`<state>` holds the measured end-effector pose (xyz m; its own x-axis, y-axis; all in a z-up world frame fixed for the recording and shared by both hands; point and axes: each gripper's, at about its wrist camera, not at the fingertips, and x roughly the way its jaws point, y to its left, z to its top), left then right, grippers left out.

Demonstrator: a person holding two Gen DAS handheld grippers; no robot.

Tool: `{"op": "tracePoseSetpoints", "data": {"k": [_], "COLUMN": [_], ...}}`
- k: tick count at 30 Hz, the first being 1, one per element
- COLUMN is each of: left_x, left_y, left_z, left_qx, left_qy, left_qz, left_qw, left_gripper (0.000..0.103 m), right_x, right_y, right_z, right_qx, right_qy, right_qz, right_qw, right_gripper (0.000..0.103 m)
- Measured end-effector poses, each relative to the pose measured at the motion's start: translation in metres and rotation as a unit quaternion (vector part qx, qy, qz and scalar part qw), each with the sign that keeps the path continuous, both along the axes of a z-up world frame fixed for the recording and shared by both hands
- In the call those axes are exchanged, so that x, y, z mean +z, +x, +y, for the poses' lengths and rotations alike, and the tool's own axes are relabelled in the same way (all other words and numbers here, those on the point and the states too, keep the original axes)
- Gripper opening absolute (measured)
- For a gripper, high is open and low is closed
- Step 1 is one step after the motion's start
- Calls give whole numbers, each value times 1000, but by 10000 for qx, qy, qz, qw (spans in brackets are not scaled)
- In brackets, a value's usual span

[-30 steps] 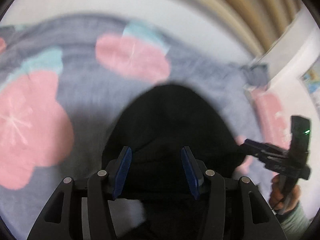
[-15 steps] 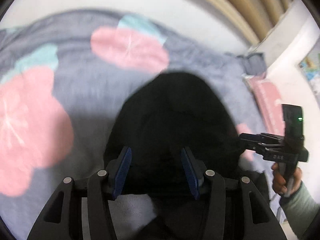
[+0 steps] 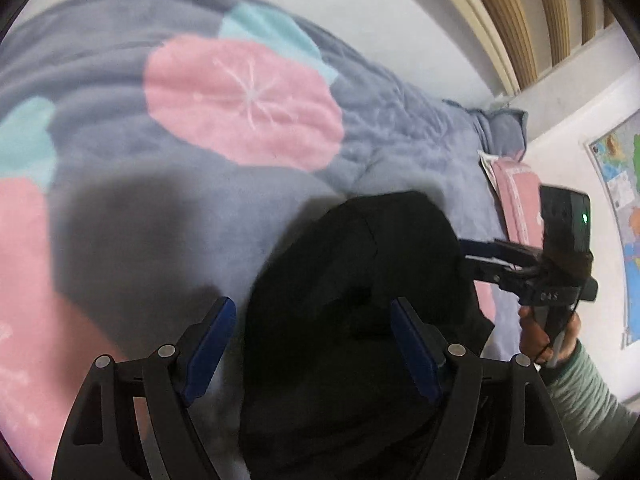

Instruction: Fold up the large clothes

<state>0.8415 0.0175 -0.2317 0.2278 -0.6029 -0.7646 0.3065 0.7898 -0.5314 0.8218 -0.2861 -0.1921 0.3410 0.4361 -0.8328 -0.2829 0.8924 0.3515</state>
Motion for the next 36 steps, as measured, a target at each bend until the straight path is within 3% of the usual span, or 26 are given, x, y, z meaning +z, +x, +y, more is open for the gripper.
{"op": "tracePoseSetpoints", "data": {"k": [4, 5, 7, 9, 13, 19, 26, 29, 32, 34, 36], "left_x": [-19, -20, -17, -8, 34, 105, 149, 149, 133, 111, 79], "left_y": [6, 4, -2, -8, -44, -127, -238, -283, -321, -347, -369], "left_z": [-16, -20, -22, -18, -7, -7, -15, -16, -19, -25, -30], "left_qx": [-273, -325, -396, -346, -384, -618, -938, -1031, -1052, -1089, -1107], "left_qy": [-118, -22, 101, 19, -115, 35, 222, 313, 506, 909, 1215], "left_qz": [228, 147, -84, -265, -854, -1584, -1885, -1858, -1628, -1538, -1138], "left_qw": [9993, 9994, 9991, 9990, 9955, 9854, 9773, 9767, 9797, 9779, 9798], "left_gripper": [79, 76, 23, 15, 13, 13, 13, 13, 16, 16, 16], "right_x": [-15, -18, -22, -12, 23, 94, 132, 131, 111, 83, 51], "right_y": [12, 13, 13, 2, -33, -130, -256, -310, -354, -382, -405], "right_z": [10, 13, 16, 15, 16, 16, 23, 29, 34, 40, 42], "right_qx": [181, 237, 329, 377, 402, 387, 438, 484, 510, 562, 575], "right_qy": [50, 57, 62, 93, 59, -89, -479, -692, -922, -1152, -1271], "right_qz": [264, 292, 263, -12, -528, -1397, -1810, -1811, -1604, -1350, -917], "right_qw": [9995, 9993, 9991, 9992, 9978, 9894, 9813, 9798, 9814, 9825, 9860], "right_gripper": [70, 62, 35, 23, 19, 18, 18, 18, 22, 26, 26]}}
